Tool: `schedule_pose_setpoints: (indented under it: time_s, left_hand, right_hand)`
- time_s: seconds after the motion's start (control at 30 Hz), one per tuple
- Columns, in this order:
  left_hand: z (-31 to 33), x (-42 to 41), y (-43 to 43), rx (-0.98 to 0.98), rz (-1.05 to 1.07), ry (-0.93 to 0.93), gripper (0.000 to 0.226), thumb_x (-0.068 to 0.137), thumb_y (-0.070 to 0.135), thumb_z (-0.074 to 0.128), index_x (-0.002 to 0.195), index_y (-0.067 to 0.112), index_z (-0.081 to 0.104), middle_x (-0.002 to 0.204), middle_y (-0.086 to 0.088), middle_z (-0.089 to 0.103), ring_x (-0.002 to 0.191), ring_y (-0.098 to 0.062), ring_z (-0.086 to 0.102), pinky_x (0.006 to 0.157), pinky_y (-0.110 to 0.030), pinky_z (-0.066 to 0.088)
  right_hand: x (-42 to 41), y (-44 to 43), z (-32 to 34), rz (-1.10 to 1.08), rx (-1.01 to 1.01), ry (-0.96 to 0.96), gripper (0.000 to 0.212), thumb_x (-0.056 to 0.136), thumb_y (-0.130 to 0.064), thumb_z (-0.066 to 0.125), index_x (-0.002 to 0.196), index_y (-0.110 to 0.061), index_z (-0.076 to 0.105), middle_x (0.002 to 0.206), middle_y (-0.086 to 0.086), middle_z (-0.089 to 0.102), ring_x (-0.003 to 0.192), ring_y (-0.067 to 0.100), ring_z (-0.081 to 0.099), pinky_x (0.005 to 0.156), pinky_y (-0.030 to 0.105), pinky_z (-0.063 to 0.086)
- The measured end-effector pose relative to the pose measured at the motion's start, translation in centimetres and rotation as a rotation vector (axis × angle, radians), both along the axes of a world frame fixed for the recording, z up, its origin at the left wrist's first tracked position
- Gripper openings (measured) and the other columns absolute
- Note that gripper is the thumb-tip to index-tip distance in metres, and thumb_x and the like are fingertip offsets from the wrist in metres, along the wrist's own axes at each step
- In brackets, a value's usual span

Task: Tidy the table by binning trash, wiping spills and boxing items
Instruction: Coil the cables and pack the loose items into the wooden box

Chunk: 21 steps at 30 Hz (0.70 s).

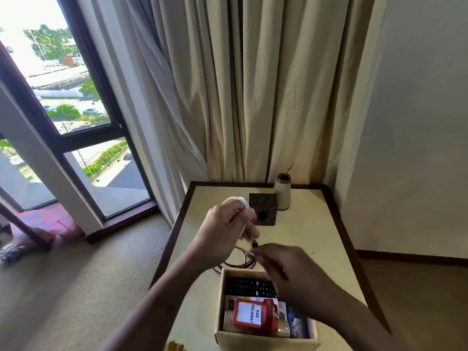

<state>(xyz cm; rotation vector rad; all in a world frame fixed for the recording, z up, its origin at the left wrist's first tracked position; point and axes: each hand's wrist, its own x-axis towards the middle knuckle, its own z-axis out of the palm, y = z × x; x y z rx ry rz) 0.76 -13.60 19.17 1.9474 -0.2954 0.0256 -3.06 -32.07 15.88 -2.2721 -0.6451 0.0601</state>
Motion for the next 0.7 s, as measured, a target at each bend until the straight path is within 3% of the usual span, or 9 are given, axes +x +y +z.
schedule_pose_setpoints:
  time_s: [0.1, 0.2, 0.3, 0.4, 0.43, 0.5, 0.6, 0.7]
  left_hand:
    - [-0.2, -0.2, 0.9, -0.002, -0.256, 0.194, 0.033, 0.111, 0.022, 0.045, 0.094, 0.003, 0.066, 0.07, -0.014, 0.072, 0.058, -0.024, 0.068, 0.057, -0.025, 0.051]
    - [-0.4, -0.7, 0.6, -0.155, -0.45, 0.328, 0.039, 0.111, 0.033, 0.041, 0.089, 0.011, 0.065, 0.063, -0.008, 0.057, 0.054, -0.02, 0.055, 0.06, -0.033, 0.045]
    - [-0.4, -1.1, -0.3, -0.416, -0.511, 0.497, 0.05, 0.112, 0.04, 0.035, 0.106, 0.004, 0.069, 0.063, -0.009, 0.032, 0.054, -0.02, 0.039, 0.061, -0.034, 0.039]
    - [-0.3, -1.3, -0.6, -0.523, -0.532, 0.574, 0.052, 0.111, 0.034, 0.034, 0.116, -0.005, 0.066, 0.064, -0.01, 0.018, 0.054, -0.019, 0.035, 0.063, -0.034, 0.038]
    - [-0.3, -1.3, -0.6, -0.549, -0.528, 0.591, 0.048, 0.111, 0.032, 0.036, 0.116, -0.006, 0.066, 0.064, -0.01, 0.017, 0.054, -0.018, 0.036, 0.064, -0.034, 0.039]
    - [-0.4, -1.1, -0.4, -0.572, -0.466, 0.605, 0.046, 0.111, 0.03, 0.041, 0.116, -0.011, 0.063, 0.062, -0.009, 0.026, 0.056, -0.02, 0.044, 0.066, -0.034, 0.045]
    - [-1.4, -1.2, -0.8, -0.465, -0.229, 0.42, 0.039, 0.106, 0.031, 0.052, 0.111, -0.003, 0.071, 0.069, -0.014, 0.056, 0.067, -0.028, 0.058, 0.073, -0.041, 0.049]
    - [-2.2, -2.0, -2.1, -0.502, -0.121, 0.285, 0.021, 0.101, 0.022, 0.059, 0.095, 0.012, 0.076, 0.075, -0.012, 0.062, 0.071, -0.029, 0.056, 0.072, -0.043, 0.046]
  right_hand:
    - [0.7, -1.9, 1.7, 0.015, 0.104, -0.204, 0.017, 0.099, -0.035, 0.062, 0.113, -0.031, 0.072, 0.095, -0.025, 0.066, 0.091, -0.002, 0.065, 0.074, 0.014, 0.05]
    - [1.8, -2.4, 2.3, -0.022, 0.205, -0.377, 0.019, 0.09, -0.035, 0.073, 0.102, -0.021, 0.074, 0.093, -0.02, 0.068, 0.087, -0.001, 0.067, 0.072, 0.01, 0.05]
    - [2.6, -2.2, 2.4, -0.142, 0.394, -0.372, 0.021, 0.084, -0.035, 0.079, 0.092, -0.017, 0.074, 0.085, -0.012, 0.07, 0.081, 0.01, 0.068, 0.069, 0.017, 0.051]
    - [2.7, -2.0, 1.7, -0.17, 0.524, -0.232, 0.02, 0.084, -0.038, 0.077, 0.089, -0.02, 0.071, 0.097, -0.007, 0.069, 0.096, 0.016, 0.067, 0.078, 0.021, 0.054]
    - [2.5, -1.8, 1.7, -0.166, 0.585, -0.106, 0.019, 0.085, -0.037, 0.077, 0.089, -0.02, 0.07, 0.097, -0.004, 0.07, 0.097, 0.016, 0.068, 0.078, 0.025, 0.055]
    - [2.3, -1.4, 2.0, -0.164, 0.656, 0.085, 0.017, 0.085, -0.035, 0.076, 0.089, -0.019, 0.069, 0.084, 0.002, 0.072, 0.079, 0.014, 0.071, 0.069, 0.03, 0.057]
    - [2.6, -1.2, 2.0, -0.27, 0.609, 0.043, 0.018, 0.083, -0.038, 0.076, 0.09, -0.022, 0.07, 0.077, 0.003, 0.073, 0.066, 0.015, 0.069, 0.062, 0.029, 0.057]
    - [3.1, -0.9, 1.8, -0.375, 0.584, -0.039, 0.017, 0.082, -0.039, 0.078, 0.088, -0.025, 0.071, 0.078, -0.004, 0.072, 0.072, 0.011, 0.07, 0.068, 0.029, 0.058]
